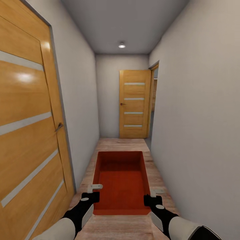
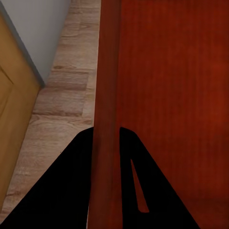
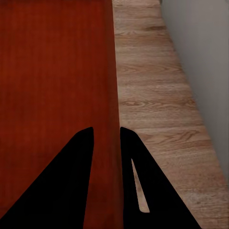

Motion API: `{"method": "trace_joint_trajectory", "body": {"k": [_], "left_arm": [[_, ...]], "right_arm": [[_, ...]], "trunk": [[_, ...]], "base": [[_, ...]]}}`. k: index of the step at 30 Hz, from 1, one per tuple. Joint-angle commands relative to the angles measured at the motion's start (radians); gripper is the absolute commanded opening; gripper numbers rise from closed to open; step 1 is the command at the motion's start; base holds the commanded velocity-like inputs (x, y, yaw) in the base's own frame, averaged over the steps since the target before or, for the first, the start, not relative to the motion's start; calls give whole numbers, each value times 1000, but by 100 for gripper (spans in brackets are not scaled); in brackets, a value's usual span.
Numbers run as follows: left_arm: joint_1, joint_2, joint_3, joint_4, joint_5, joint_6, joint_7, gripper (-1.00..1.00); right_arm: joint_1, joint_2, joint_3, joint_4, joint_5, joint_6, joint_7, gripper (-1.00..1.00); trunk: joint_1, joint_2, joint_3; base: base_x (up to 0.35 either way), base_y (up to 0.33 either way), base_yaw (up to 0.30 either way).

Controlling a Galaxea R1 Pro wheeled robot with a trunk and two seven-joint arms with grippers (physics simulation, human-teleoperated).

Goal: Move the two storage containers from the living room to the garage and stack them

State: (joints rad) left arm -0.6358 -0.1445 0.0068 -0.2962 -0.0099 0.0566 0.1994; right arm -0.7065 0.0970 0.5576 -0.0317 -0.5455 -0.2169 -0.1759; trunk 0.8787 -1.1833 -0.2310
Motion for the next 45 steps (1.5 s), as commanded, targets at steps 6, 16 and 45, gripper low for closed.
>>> {"method": "trace_joint_trajectory", "body": {"k": [6, 16, 45], "left_arm": [[-1, 16, 98, 0, 5, 6, 3, -100], [-1, 16, 98, 0, 5, 6, 3, -100], [-1, 16, 98, 0, 5, 6, 3, -100]], "right_arm": [[-1, -6, -15, -4, 4, -7, 6, -100], [-1, -6, -15, -4, 4, -7, 7, -100], [-1, -6, -15, -4, 4, -7, 7, -100]], "trunk": [[1, -1, -1], [1, -1, -1], [1, -1, -1]], "base": [[324, 0, 0], [324, 0, 0], [324, 0, 0]]}}
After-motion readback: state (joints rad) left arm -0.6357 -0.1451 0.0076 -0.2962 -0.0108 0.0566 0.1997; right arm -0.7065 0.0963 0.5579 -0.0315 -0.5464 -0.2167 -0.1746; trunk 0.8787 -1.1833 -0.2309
